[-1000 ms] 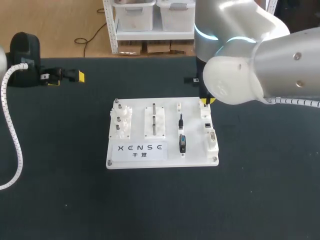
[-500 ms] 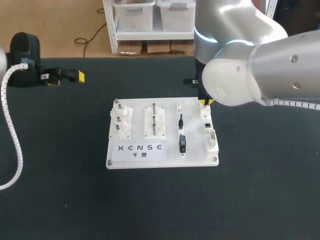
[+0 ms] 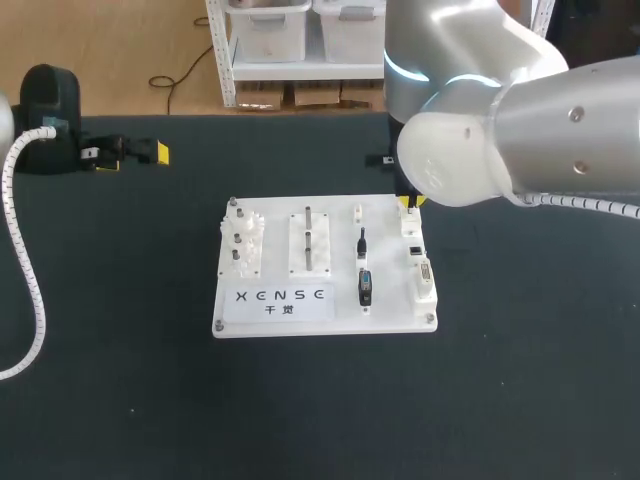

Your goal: Insert the USB connector, Ethernet cable, and multi-pin plug into their matching sockets one by one.

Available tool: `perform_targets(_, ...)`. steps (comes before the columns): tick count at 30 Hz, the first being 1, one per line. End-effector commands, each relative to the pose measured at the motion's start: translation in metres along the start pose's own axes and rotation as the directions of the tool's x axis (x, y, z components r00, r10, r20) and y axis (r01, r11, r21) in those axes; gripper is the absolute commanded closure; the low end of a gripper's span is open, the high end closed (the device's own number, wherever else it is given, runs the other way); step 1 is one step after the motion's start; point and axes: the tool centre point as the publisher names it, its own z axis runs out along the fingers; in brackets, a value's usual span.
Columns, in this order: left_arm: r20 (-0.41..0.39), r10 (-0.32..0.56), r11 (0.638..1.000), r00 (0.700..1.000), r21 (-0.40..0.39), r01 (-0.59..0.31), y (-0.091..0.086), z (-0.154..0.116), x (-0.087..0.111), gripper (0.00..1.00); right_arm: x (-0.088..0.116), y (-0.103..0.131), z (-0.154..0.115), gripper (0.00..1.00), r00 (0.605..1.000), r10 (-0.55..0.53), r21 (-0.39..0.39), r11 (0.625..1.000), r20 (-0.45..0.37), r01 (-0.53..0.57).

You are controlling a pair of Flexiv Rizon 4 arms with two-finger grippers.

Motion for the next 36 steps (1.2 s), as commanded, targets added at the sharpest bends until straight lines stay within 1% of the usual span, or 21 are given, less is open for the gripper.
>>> perform_targets(1, 0.000, 0.000, 1.000, 1.000, 0.000, 0.000, 0.000, 0.000, 0.000, 0.00, -0.002, 0.002, 0.002, 1.00, 1.000, -0.004, 0.002, 1.000, -0.007, 0.004)
perform_targets(9, 0.000, 0.000, 1.000, 1.000, 0.000, 0.000, 0.000, 0.000, 0.000, 0.00, -0.002, 0.002, 0.004, 1.00, 1.000, -0.005, 0.001, 1.000, -0.014, 0.005)
perform_targets(20, 0.000, 0.000, 1.000, 1.000, 0.000, 0.000, 0.000, 0.000, 0.000, 0.00, 0.000, -0.002, 0.021, 1.00, 0.998, 0.020, 0.004, 1.000, -0.064, -0.020)
perform_targets(23, 0.000, 0.000, 1.000, 1.000, 0.000, 0.000, 0.000, 0.000, 0.000, 0.00, 0.001, -0.001, 0.020, 1.00, 0.998, 0.019, 0.005, 1.000, -0.061, -0.019)
perform_targets(24, 0.000, 0.000, 1.000, 1.000, 0.000, 0.000, 0.000, 0.000, 0.000, 0.00, 0.001, -0.001, 0.018, 0.98, 0.998, 0.018, 0.006, 1.000, -0.060, -0.018)
perform_targets(25, 0.000, 0.000, 1.000, 1.000, 0.000, 0.000, 0.000, 0.000, 0.000, 0.00, 0.001, 0.001, 0.014, 0.65, 0.998, 0.015, 0.010, 1.000, -0.053, -0.015)
perform_targets(26, 0.000, 0.000, 1.000, 1.000, 0.000, 0.000, 0.000, 0.000, 0.000, 0.00, 0.001, 0.002, 0.010, 0.14, 0.999, 0.013, 0.013, 1.000, -0.048, -0.012)
perform_targets(27, 0.000, 0.000, 1.000, 1.000, 0.000, 0.000, 0.000, 0.000, 0.000, 0.00, 0.001, 0.003, 0.007, 0.00, 0.999, 0.011, 0.013, 1.000, -0.041, -0.010)
perform_targets(33, 0.000, 0.000, 1.000, 1.000, 0.000, 0.000, 0.000, 0.000, 0.000, 0.00, 0.002, 0.014, -0.018, 0.00, 1.000, 0.001, 0.008, 1.000, -0.006, -0.001)
perform_targets(36, 0.000, 0.000, 1.000, 1.000, 0.000, 0.000, 0.000, 0.000, 0.000, 0.00, 0.007, 0.021, -0.029, 0.00, 1.000, -0.010, 0.000, 1.000, 0.006, 0.010)
